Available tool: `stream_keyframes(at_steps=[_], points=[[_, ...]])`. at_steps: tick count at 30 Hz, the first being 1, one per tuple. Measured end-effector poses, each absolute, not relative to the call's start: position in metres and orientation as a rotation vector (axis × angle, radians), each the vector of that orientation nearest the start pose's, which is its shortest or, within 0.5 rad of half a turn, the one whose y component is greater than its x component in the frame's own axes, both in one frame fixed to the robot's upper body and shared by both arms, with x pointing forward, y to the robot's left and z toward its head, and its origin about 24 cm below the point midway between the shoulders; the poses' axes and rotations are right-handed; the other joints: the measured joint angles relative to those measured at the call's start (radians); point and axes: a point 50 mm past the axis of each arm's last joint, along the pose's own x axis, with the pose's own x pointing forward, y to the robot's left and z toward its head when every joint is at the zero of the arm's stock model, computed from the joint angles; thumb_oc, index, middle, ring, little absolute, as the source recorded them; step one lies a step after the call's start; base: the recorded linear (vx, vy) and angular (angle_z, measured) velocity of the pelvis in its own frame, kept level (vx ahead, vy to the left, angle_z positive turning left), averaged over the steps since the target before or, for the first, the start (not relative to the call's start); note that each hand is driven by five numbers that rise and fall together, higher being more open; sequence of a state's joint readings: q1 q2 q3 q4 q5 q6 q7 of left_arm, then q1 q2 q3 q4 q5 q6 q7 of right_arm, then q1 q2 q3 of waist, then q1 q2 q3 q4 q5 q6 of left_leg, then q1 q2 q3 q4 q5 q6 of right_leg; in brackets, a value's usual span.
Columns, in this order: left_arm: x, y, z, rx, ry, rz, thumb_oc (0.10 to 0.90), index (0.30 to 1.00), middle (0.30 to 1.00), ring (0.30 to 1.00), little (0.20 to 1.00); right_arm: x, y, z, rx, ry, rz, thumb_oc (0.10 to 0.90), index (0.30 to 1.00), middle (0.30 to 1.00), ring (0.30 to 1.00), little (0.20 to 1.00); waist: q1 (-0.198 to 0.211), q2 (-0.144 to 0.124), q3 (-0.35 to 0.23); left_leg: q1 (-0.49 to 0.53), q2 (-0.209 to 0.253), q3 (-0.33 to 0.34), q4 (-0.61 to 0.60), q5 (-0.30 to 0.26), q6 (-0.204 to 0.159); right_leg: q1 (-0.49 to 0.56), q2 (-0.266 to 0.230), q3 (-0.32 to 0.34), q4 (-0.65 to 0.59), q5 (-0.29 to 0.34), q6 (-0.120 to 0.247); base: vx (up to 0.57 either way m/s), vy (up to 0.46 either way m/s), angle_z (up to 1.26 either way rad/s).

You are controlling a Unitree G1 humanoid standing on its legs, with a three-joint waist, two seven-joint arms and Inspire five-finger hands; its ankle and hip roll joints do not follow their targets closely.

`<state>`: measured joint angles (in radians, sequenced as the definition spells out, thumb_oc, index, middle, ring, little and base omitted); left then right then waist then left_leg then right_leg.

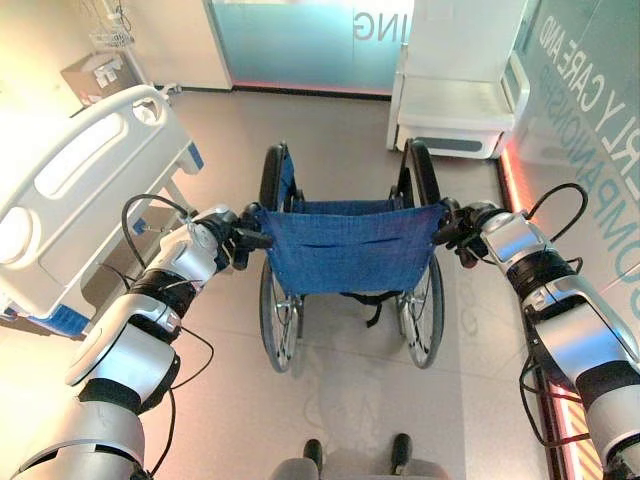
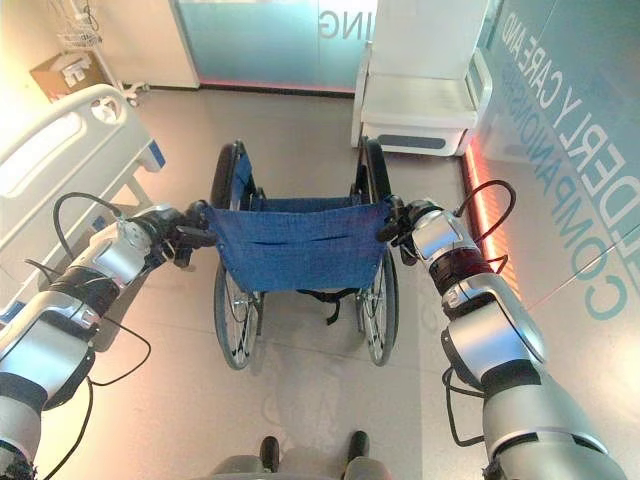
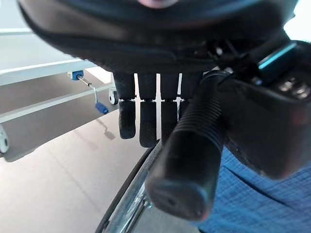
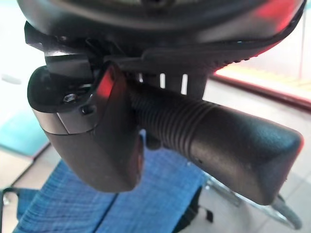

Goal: Push the wheelchair next to the bed

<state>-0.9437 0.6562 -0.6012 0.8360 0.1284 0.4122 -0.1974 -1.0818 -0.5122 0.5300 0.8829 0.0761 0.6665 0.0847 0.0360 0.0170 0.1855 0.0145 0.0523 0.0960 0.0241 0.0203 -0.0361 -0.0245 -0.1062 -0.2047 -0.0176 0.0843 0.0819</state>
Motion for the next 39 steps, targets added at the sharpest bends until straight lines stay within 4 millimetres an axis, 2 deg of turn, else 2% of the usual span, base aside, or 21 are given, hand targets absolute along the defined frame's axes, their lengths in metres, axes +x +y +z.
stream_keyframes(at_steps=[14, 20, 23, 27, 30, 31, 32, 33, 34, 35, 36, 37, 39], points=[[0.389, 0.241, 0.135, 0.839, 0.282, 0.131, 0.400, 0.300, 0.300, 0.300, 0.300, 0.404, -0.216, 0.158, -0.809, 0.444, -0.154, 0.400, 0.300, 0.300, 0.300, 0.300, 0.002, -0.018, 0.038, -0.023, 0.019, -0.036, 0.024, 0.005, 0.000, 0.005, 0.011, -0.047, 0.008, -0.010, -0.013, 0.05, -0.109, 0.09], [0.382, 0.242, 0.124, 0.802, 0.227, 0.129, 0.400, 0.300, 0.300, 0.300, 0.300, 0.401, -0.221, 0.149, -0.801, 0.451, -0.150, 0.400, 0.300, 0.300, 0.300, 0.300, 0.012, -0.025, 0.068, -0.013, 0.036, -0.035, 0.105, -0.038, -0.017, -0.014, 0.005, -0.052, 0.159, -0.115, -0.033, 0.13, -0.079, 0.06], [0.376, 0.244, 0.115, 0.783, 0.220, 0.127, 0.400, 0.300, 0.300, 0.300, 0.300, 0.400, -0.222, 0.144, -0.808, 0.453, -0.142, 0.400, 0.300, 0.300, 0.300, 0.300, 0.015, -0.026, 0.068, -0.004, 0.036, -0.033, 0.122, -0.052, -0.018, -0.050, -0.007, -0.019, 0.255, -0.174, -0.030, 0.15, -0.029, -0.03], [0.372, 0.243, 0.109, 0.762, 0.215, 0.124, 0.400, 0.300, 0.300, 0.300, 0.300, 0.398, -0.224, 0.139, -0.816, 0.454, -0.138, 0.400, 0.300, 0.300, 0.300, 0.300, 0.033, -0.028, 0.069, -0.042, 0.029, -0.034, 0.232, -0.121, -0.019, -0.091, -0.013, 0.010, 0.380, -0.241, -0.035, 0.20, -0.012, -0.03], [0.373, 0.239, 0.111, 0.724, 0.190, 0.120, 0.400, 0.300, 0.300, 0.300, 0.300, 0.398, -0.227, 0.144, -0.823, 0.438, -0.158, 0.400, 0.300, 0.300, 0.300, 0.300, 0.037, -0.017, 0.081, -0.097, 0.040, -0.035, 0.311, -0.127, -0.032, -0.093, 0.007, 0.032, 0.376, -0.239, -0.044, 0.30, 0.096, 0.17], [0.376, 0.232, 0.115, 0.714, 0.159, 0.111, 0.400, 0.300, 0.300, 0.300, 0.300, 0.397, -0.235, 0.149, -0.825, 0.429, -0.184, 0.400, 0.300, 0.300, 0.300, 0.300, 0.033, -0.022, 0.101, -0.160, 0.026, -0.035, 0.386, -0.139, -0.046, -0.081, 0.017, 0.076, 0.350, -0.228, -0.052, 0.37, 0.159, 0.36], [0.376, 0.230, 0.115, 0.714, 0.152, 0.110, 0.400, 0.300, 0.300, 0.300, 0.300, 0.397, -0.238, 0.151, -0.824, 0.428, -0.194, 0.400, 0.300, 0.300, 0.300, 0.300, 0.037, -0.028, 0.107, -0.174, 0.011, -0.036, 0.365, -0.139, -0.049, -0.080, 0.016, 0.100, 0.331, -0.220, -0.055, 0.35, 0.175, 0.20], [0.376, 0.225, 0.116, 0.706, 0.132, 0.093, 0.400, 0.300, 0.300, 0.300, 0.300, 0.395, -0.246, 0.156, -0.832, 0.419, -0.215, 0.400, 0.300, 0.300, 0.300, 0.300, 0.045, -0.024, 0.111, -0.194, -0.024, -0.048, 0.266, -0.133, -0.059, -0.065, 0.017, 0.129, 0.247, -0.208, -0.049, 0.33, 0.217, -0.40], [0.377, 0.219, 0.119, 0.695, 0.108, 0.074, 0.400, 0.300, 0.300, 0.300, 0.300, 0.394, -0.255, 0.167, -0.847, 0.392, -0.240, 0.400, 0.300, 0.300, 0.300, 0.300, 0.076, 0.007, 0.120, -0.183, -0.041, -0.062, 0.113, -0.123, -0.062, -0.035, 0.044, 0.152, 0.160, -0.206, -0.068, 0.40, 0.281, -0.79], [0.379, 0.215, 0.125, 0.683, 0.093, 0.045, 0.400, 0.300, 0.300, 0.300, 0.300, 0.394, -0.262, 0.179, -0.858, 0.374, -0.261, 0.400, 0.300, 0.300, 0.300, 0.300, 0.108, 0.067, 0.127, -0.166, 0.001, -0.065, 0.023, -0.064, -0.083, -0.029, 0.086, 0.106, 0.305, -0.231, -0.096, 0.37, 0.260, -0.90], [0.379, 0.217, 0.129, 0.687, 0.086, 0.040, 0.400, 0.300, 0.300, 0.300, 0.300, 0.394, -0.262, 0.178, -0.856, 0.375, -0.259, 0.400, 0.300, 0.300, 0.300, 0.300, 0.120, 0.036, 0.132, -0.160, -0.022, -0.054, 0.040, -0.016, -0.075, -0.003, 0.061, 0.118, 0.335, -0.285, -0.089, 0.39, 0.225, -0.89], [0.376, 0.218, 0.128, 0.651, 0.075, 0.051, 0.400, 0.300, 0.300, 0.300, 0.300, 0.394, -0.261, 0.179, -0.847, 0.363, -0.252, 0.400, 0.300, 0.300, 0.300, 0.300, 0.132, 0.029, 0.145, -0.161, -0.030, -0.036, 0.079, -0.014, -0.061, 0.038, 0.046, 0.146, 0.280, -0.297, -0.013, 0.40, 0.189, -0.79], [0.376, 0.219, 0.131, 0.654, 0.071, 0.039, 0.400, 0.300, 0.300, 0.300, 0.300, 0.394, -0.262, 0.177, -0.848, 0.353, -0.249, 0.400, 0.300, 0.300, 0.300, 0.300, 0.149, 0.039, 0.145, -0.177, -0.021, -0.008, 0.125, -0.015, -0.059, 0.056, 0.030, 0.129, 0.251, -0.296, -0.023, 0.43, 0.196, -0.54]])
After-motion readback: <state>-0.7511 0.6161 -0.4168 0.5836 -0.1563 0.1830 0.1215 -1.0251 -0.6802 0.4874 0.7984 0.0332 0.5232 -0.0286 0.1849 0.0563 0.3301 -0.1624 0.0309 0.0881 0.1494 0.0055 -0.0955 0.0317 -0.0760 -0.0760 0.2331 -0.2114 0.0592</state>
